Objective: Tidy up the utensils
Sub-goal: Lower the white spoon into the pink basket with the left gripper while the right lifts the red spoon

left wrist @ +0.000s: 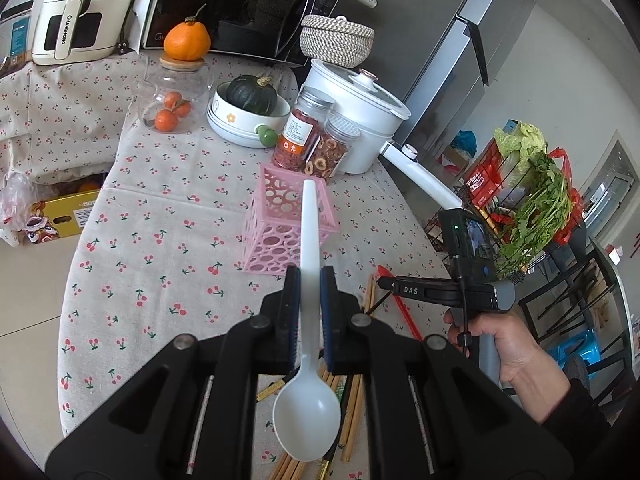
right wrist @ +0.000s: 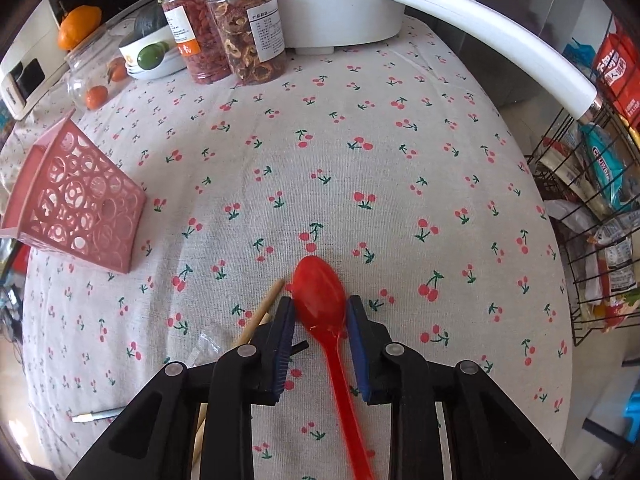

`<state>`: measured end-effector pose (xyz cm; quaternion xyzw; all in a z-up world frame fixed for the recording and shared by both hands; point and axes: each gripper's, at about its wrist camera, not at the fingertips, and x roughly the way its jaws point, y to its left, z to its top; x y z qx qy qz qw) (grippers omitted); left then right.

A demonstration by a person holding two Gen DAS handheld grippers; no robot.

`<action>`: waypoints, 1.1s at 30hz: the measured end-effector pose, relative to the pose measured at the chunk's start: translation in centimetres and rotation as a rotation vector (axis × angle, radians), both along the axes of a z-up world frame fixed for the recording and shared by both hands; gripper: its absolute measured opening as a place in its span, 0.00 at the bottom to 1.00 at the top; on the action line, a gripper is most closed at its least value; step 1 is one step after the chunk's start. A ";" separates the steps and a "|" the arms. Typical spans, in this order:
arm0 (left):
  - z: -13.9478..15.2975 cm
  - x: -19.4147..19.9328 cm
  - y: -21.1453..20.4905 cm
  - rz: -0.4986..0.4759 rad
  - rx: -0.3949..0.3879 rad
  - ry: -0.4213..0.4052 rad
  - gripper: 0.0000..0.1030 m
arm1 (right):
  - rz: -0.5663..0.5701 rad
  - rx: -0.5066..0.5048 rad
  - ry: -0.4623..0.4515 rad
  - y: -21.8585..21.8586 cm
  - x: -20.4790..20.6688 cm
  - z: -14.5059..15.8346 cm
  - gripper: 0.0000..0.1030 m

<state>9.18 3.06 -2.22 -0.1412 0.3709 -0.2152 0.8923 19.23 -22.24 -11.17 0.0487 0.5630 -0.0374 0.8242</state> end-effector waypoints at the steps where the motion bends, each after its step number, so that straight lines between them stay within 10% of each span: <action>1: 0.3 -0.1 -0.1 0.000 0.003 -0.024 0.11 | -0.003 0.007 -0.025 -0.1 -0.2 0.7 0.26; 13: 4.4 4.6 -3.1 0.083 0.007 -0.432 0.11 | -0.025 0.112 -0.289 -1.6 -3.9 9.0 0.26; 33: -0.6 10.2 -4.3 0.185 0.015 -0.397 0.11 | 0.027 0.113 -0.335 -0.4 -4.1 10.1 0.26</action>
